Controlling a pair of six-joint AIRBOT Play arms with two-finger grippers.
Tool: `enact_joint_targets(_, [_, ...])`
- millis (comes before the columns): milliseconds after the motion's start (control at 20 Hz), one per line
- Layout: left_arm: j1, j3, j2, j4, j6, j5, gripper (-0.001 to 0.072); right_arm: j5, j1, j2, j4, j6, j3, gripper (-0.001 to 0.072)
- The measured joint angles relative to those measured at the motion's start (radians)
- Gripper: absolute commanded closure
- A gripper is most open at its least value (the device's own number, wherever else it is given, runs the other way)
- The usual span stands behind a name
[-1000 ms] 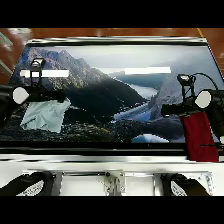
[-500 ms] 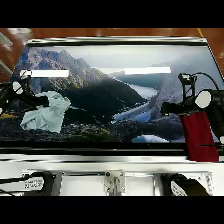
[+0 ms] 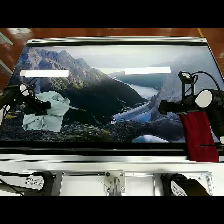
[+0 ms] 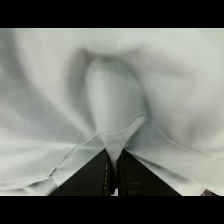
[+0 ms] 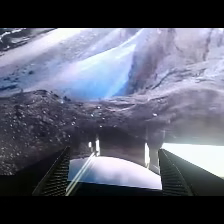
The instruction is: Fold the shirts.
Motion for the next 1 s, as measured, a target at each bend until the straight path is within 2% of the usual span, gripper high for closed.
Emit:
enact_joint_targets(200, [-0.051,0.120,0.100,-0.066,0.046,0.002,0.0672,-0.011,0.000,0.000,0.008,0.000,0.004,0.0045])
enact_joint_targets(400, [-0.215,0.232,0.299,-0.170,0.117,0.002,0.0672,0.038,0.000,0.010,0.011,-0.002,0.075,0.0045])
enact_joint_targets(550, [-0.404,0.255,0.400,-0.218,0.131,-0.048,0.0672,0.101,0.000,0.050,0.013,-0.006,0.171,0.0045])
enact_joint_targets(700, [-0.624,0.214,0.423,-0.249,0.111,-0.063,0.0672,0.173,0.000,0.103,0.011,-0.008,0.251,0.0045])
enact_joint_targets(900, [-0.911,0.085,0.353,-0.328,0.036,0.085,0.0672,0.300,0.000,0.149,-0.035,-0.009,0.291,0.0045])
enact_joint_targets(950, [-0.967,0.063,0.319,-0.369,0.026,0.143,0.0636,0.329,0.000,0.154,-0.055,-0.009,0.291,0.0045])
enact_joint_targets(1000, [-1.022,0.048,0.277,-0.410,0.018,0.200,0.0362,0.346,0.000,0.158,-0.074,-0.009,0.290,0.0045])
